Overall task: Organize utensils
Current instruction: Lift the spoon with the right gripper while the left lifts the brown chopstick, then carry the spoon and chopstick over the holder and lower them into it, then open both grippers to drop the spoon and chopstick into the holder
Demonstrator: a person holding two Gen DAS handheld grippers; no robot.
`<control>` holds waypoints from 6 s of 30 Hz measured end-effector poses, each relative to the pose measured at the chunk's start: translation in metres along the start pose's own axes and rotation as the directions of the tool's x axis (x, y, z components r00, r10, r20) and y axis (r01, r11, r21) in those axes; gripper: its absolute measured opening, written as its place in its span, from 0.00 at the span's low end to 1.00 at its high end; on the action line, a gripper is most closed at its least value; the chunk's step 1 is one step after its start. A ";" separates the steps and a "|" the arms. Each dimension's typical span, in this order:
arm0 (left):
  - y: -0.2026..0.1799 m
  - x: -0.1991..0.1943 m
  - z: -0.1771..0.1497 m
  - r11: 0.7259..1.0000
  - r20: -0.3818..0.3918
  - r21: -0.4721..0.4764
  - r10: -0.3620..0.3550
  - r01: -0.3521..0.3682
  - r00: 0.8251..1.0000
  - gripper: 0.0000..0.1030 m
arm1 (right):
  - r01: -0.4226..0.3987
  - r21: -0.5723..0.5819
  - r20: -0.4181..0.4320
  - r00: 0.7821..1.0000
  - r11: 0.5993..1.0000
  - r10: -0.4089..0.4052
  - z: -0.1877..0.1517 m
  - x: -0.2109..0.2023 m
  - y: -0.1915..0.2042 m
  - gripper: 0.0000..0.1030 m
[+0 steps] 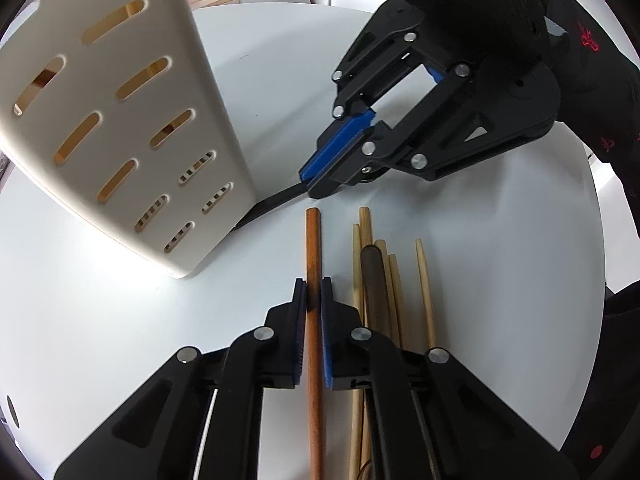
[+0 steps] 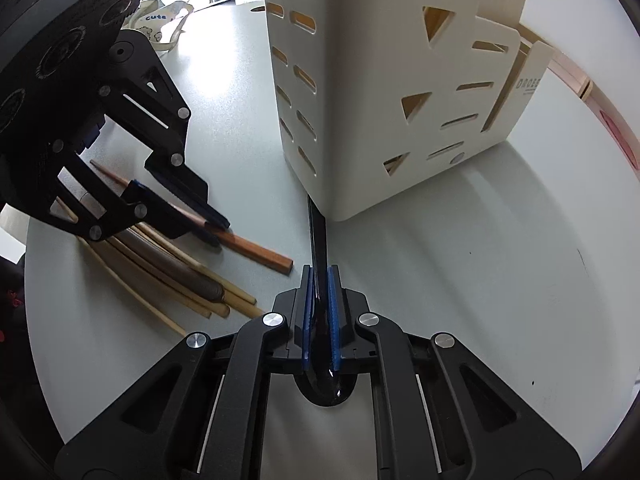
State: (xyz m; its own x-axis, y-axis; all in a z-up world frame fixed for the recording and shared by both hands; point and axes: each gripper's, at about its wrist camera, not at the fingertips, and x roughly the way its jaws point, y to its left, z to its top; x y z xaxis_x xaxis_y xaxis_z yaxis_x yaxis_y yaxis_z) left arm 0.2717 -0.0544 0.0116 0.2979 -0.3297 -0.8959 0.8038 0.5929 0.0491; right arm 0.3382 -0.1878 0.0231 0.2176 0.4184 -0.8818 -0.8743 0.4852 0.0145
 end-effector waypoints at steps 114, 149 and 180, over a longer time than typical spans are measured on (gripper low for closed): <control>0.047 -0.208 0.044 0.793 0.707 -0.585 0.602 -0.172 0.372 0.07 | -0.208 0.346 0.884 0.399 0.915 -0.244 0.037 -0.087 -0.003 0.07; 0.043 -0.186 0.052 0.785 0.608 -0.572 0.601 -0.238 0.519 0.10 | -0.092 0.424 0.770 0.561 0.901 -0.304 0.003 -0.094 0.014 0.09; 0.000 -0.219 0.006 0.817 0.644 -0.498 0.572 -0.289 0.508 0.37 | -0.049 0.534 0.595 0.731 0.844 -0.334 -0.003 -0.105 0.025 0.26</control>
State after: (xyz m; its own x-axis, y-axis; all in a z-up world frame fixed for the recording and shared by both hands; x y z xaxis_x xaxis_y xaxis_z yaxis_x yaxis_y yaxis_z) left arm 0.2100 0.0135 0.2104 0.9428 -0.3014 -0.1427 0.3145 0.9459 0.0796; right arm 0.2926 -0.2220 0.1148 0.7095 0.6003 -0.3691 -0.5167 0.7993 0.3068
